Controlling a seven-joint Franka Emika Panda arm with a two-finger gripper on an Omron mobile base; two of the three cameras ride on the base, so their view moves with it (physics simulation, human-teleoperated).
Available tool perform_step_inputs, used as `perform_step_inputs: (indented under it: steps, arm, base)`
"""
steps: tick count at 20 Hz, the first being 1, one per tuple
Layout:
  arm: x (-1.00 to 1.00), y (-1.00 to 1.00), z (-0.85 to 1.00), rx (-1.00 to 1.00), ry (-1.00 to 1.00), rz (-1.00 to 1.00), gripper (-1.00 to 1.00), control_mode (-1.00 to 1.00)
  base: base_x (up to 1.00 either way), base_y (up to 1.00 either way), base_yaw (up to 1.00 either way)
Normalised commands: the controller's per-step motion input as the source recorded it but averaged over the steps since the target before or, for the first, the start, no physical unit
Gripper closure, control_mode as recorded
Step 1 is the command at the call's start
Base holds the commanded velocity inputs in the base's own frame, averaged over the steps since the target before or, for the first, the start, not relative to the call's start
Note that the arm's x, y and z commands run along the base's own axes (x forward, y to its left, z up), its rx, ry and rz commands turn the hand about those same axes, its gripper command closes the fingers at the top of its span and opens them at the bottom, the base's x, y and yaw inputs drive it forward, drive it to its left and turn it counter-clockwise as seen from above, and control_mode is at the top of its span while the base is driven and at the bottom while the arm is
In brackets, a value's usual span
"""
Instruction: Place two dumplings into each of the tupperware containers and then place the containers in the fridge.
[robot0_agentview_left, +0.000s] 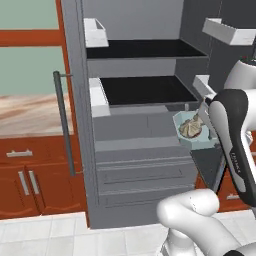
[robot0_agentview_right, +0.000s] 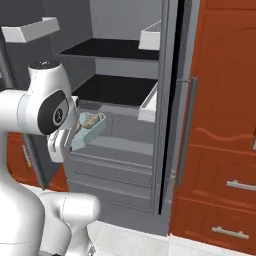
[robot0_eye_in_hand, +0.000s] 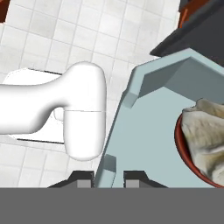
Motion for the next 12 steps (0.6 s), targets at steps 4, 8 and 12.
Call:
perform_step_inputs:
  steps: [4, 8, 12]
  arm:
    - [0.0, 0.0, 0.0, 0.0, 0.0, 0.0, 1.0, 1.0]
    - [0.0, 0.0, 0.0, 0.0, 0.0, 0.0, 1.0, 1.0]
    - [0.0, 0.0, 0.0, 0.0, 0.0, 0.0, 1.0, 1.0]
  base:
    - [1.0, 0.14, 0.0]
    - [0.86, 0.06, 0.0]
    - [0.69, 0.16, 0.0]
